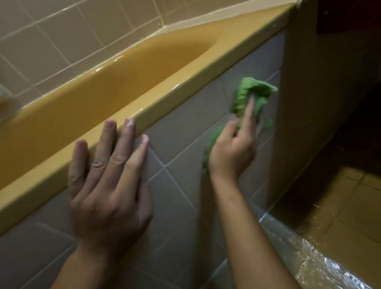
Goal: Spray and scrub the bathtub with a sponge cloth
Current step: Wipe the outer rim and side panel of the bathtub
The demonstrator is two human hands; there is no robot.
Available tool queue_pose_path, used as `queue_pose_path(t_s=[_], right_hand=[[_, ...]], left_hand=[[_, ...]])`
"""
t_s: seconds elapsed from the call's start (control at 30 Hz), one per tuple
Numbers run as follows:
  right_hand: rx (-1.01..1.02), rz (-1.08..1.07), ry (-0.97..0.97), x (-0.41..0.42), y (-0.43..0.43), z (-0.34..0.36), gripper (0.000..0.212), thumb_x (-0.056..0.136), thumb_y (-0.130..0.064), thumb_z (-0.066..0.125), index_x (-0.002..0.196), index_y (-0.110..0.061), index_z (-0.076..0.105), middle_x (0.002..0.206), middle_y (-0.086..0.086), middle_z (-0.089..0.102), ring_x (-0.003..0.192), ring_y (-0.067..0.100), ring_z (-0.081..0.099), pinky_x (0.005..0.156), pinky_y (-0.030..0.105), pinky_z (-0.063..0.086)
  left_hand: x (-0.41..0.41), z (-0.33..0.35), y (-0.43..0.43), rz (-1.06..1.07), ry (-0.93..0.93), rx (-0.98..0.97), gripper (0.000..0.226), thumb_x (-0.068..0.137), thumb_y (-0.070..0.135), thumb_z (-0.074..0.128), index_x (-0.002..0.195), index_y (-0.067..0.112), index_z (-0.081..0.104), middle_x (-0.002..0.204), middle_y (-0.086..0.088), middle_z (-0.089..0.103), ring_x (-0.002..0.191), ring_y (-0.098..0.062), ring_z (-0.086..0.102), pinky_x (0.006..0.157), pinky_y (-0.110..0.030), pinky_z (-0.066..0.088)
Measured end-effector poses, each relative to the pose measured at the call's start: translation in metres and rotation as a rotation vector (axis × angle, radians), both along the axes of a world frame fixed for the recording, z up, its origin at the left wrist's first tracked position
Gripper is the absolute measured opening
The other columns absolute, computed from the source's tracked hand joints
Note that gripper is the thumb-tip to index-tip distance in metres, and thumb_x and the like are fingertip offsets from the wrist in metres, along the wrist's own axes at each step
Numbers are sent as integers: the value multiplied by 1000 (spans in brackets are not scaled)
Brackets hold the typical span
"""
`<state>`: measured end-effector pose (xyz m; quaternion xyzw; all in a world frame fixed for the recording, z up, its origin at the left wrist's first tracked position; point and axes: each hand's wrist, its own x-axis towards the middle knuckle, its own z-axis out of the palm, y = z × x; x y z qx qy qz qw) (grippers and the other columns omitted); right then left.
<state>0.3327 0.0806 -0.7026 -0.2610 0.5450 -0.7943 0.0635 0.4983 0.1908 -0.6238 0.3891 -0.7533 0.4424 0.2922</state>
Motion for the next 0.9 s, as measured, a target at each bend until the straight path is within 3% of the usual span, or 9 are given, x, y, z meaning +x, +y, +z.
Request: queue_pose_path(t_s=[0.07, 0.1, 0.27, 0.37, 0.43, 0.57, 0.63, 0.8, 0.9], right_hand=[[109, 19, -251, -14, -10, 4, 56, 102, -24, 41, 157, -19, 41, 157, 10, 47, 148, 32, 39, 119, 48, 34], [128, 8, -218, -11, -8, 7, 57, 102, -23, 42, 159, -17, 38, 157, 11, 47, 148, 33, 38, 121, 46, 32], [-74, 58, 483, 33, 29, 13, 58, 101, -26, 46, 157, -17, 34, 161, 19, 38, 152, 42, 29, 117, 59, 34], [-166, 48, 663, 5, 16, 7, 56, 97, -28, 49, 152, -18, 42, 158, 24, 40, 150, 45, 32, 114, 59, 38], [-124, 20, 543, -20, -5, 8, 56, 98, -26, 47, 153, -17, 42, 160, 26, 36, 151, 43, 31, 117, 57, 36], [48, 22, 40, -63, -40, 39, 60, 101, -31, 39, 160, -19, 35, 165, 18, 31, 153, 33, 28, 125, 42, 24], [42, 27, 90, -60, -38, 50, 59, 103, -36, 36, 160, -20, 33, 165, 14, 33, 154, 33, 28, 121, 35, 22], [-125, 20, 549, -65, -31, 49, 53, 105, -36, 41, 155, -19, 41, 161, 14, 40, 152, 41, 28, 117, 55, 36], [-46, 9, 381, -106, -58, 47, 53, 106, -31, 41, 157, -17, 39, 159, 12, 44, 149, 35, 37, 119, 40, 34]], left_hand=[[-2, 0, -1, -10, -18, 10, 46, 98, 8, 52, 142, 8, 63, 157, -11, 48, 151, -28, 41, 128, -48, 20], [-2, 0, -2, -11, -26, 8, 45, 98, 8, 53, 142, 9, 63, 157, -11, 49, 150, -28, 42, 128, -48, 21], [-15, 1, -12, -22, -6, -36, 44, 98, 9, 57, 141, 10, 64, 156, -10, 50, 149, -27, 44, 126, -49, 26], [-28, 2, -18, -32, 12, -21, 46, 97, 10, 52, 142, 9, 63, 157, -10, 49, 150, -27, 42, 126, -50, 25], [-33, 1, -21, -31, 7, -16, 47, 97, 10, 51, 142, 10, 63, 158, -9, 49, 151, -27, 42, 126, -50, 24], [-38, 0, -25, -21, -11, -21, 48, 96, 12, 50, 142, 10, 64, 158, -8, 48, 151, -27, 41, 126, -51, 23], [-46, 0, -30, -12, -14, -22, 47, 97, 12, 50, 142, 10, 64, 159, -8, 47, 151, -27, 41, 125, -52, 25], [-78, -3, -48, -14, -25, 11, 48, 98, 16, 50, 144, 11, 62, 161, -8, 44, 153, -26, 38, 125, -55, 26], [-98, 0, -63, -25, -98, 59, 52, 97, 19, 50, 147, 10, 58, 163, -8, 41, 154, -26, 35, 126, -55, 24]])
